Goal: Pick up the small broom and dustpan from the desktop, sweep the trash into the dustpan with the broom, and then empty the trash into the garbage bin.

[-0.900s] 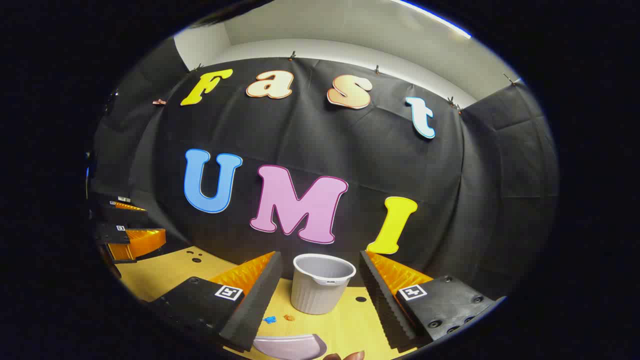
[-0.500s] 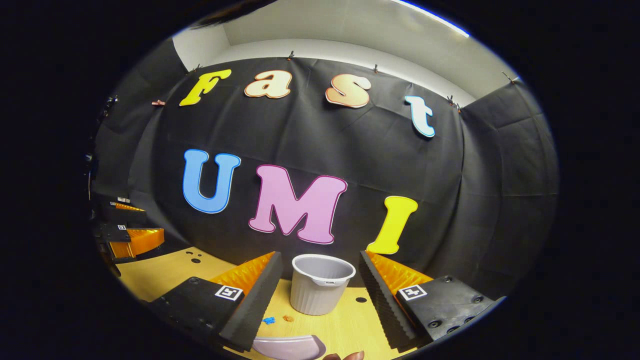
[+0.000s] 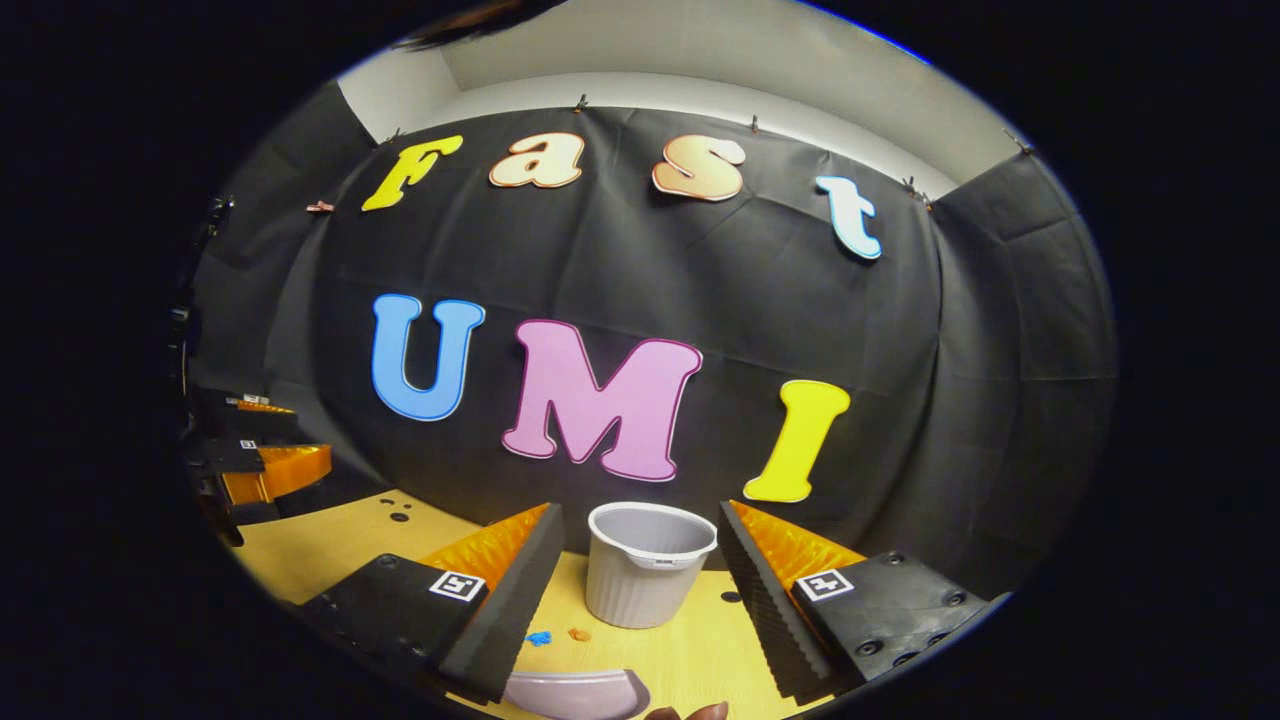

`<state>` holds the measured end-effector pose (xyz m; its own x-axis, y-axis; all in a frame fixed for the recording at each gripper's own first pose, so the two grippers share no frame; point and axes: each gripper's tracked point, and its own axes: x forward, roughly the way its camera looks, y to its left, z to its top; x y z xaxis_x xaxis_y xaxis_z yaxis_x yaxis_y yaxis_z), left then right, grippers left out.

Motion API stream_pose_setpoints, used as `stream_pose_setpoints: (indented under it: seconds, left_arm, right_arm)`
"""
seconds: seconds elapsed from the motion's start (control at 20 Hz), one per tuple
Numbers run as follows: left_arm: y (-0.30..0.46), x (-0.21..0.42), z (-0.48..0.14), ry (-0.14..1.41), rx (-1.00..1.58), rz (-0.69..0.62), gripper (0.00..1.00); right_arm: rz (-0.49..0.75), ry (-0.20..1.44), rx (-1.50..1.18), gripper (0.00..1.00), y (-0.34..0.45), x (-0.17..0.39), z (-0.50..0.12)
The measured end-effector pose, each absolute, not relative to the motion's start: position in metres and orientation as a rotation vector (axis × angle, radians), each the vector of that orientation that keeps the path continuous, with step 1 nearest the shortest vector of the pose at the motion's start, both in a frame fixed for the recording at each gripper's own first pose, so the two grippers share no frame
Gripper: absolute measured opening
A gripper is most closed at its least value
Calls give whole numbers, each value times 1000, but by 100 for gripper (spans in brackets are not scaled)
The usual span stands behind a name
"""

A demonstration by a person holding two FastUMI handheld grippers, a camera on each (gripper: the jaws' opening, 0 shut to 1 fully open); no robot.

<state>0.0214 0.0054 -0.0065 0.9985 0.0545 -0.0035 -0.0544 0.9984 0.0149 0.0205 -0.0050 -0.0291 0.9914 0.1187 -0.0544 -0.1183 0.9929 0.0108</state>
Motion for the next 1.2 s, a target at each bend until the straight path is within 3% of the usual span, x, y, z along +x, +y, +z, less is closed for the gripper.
stream_pose_setpoints:
  seconds: [0.25,0.85,1.2]
  left_arm:
    - [3,23,-21,41,24,88,95]
    - [-4,4,-40,95,72,137,96]
    - [3,-8,-51,126,84,170,96]
  right_arm:
    - [352,382,27,97,14,-14,-121]
    - [484,996,-94,96,9,-104,-368]
    - [513,1156,-132,91,27,-102,-434]
